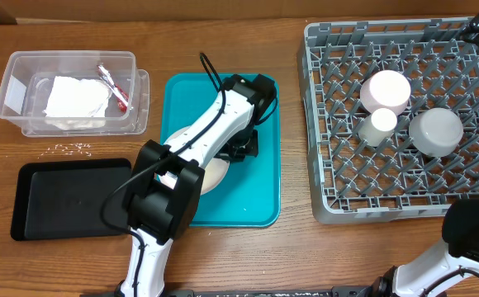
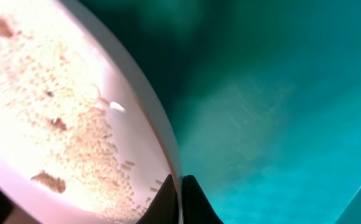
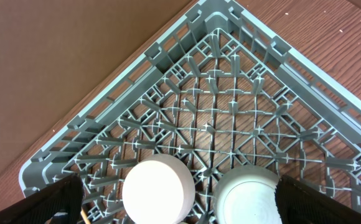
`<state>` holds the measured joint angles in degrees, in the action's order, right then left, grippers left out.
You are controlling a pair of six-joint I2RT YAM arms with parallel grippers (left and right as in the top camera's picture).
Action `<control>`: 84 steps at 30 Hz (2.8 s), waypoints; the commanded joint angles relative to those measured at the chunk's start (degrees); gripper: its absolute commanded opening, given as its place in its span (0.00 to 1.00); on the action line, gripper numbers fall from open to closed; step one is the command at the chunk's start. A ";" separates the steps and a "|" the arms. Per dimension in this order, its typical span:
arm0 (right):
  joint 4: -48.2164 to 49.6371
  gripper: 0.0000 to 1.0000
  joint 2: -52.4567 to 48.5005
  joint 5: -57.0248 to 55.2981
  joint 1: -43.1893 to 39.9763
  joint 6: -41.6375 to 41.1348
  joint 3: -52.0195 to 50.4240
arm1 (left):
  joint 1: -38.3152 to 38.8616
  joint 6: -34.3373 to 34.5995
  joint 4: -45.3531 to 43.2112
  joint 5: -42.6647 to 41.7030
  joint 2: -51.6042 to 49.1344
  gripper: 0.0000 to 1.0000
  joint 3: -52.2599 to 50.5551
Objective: Sort waste into correct bins and load items into the dishwasher
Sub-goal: 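Lift the plate and carry it left over the black tray, then tilt the plate with the left gripper to pour rice onto the black tray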
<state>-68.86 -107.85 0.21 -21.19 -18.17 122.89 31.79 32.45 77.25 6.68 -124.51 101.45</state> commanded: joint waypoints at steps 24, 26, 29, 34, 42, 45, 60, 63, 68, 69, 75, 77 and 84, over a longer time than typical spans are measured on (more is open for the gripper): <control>0.15 1.00 0.26 0.31 -0.09 -0.31 0.15 | -18.51 10.45 18.49 11.37 -0.83 0.04 22.12; 0.15 1.00 0.26 0.33 -0.09 -0.31 0.15 | -21.29 10.43 18.69 10.36 -0.76 0.04 22.60; 0.15 1.00 0.26 0.33 -0.09 -0.31 0.15 | -24.87 10.40 18.45 7.15 -0.31 0.04 22.86; 0.15 1.00 0.26 0.33 -0.09 -0.31 0.15 | -29.86 10.19 18.27 4.55 0.57 0.04 22.91; 0.15 1.00 0.26 0.33 -0.09 -0.31 0.15 | -35.93 6.40 16.98 -4.59 2.21 0.04 22.91; 0.15 1.00 0.26 0.33 -0.09 -0.31 0.15 | -38.32 5.57 16.98 -7.43 2.78 0.04 22.91; 0.15 1.00 0.26 0.33 -0.09 -0.31 0.15 | -49.86 -1.03 17.75 -21.88 3.21 0.04 22.91; 0.15 1.00 0.26 0.33 -0.09 -0.31 0.15 | -51.45 -1.25 18.34 -22.23 3.21 0.04 22.91; 0.15 1.00 0.26 0.33 -0.09 -0.31 0.15 | -54.10 -5.20 18.67 -29.68 3.21 0.04 22.91; 0.15 1.00 0.26 0.33 -0.09 -0.31 0.15 | -54.80 -5.86 18.84 -31.89 3.21 0.04 22.91; 0.17 1.00 0.26 0.33 -0.09 -0.31 0.15 | -58.71 -8.15 19.58 -39.10 3.21 0.05 22.88; 0.15 1.00 0.26 0.33 -0.09 -0.31 0.15 | -59.80 -8.70 19.56 -40.19 3.21 0.04 22.88; 0.15 1.00 0.26 0.33 -0.09 -0.31 0.15 | -62.10 -9.79 19.58 -43.28 3.21 0.04 22.75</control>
<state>-68.97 -107.85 0.21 -21.19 -18.22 122.89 -29.91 24.36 96.47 -32.99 -123.96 122.74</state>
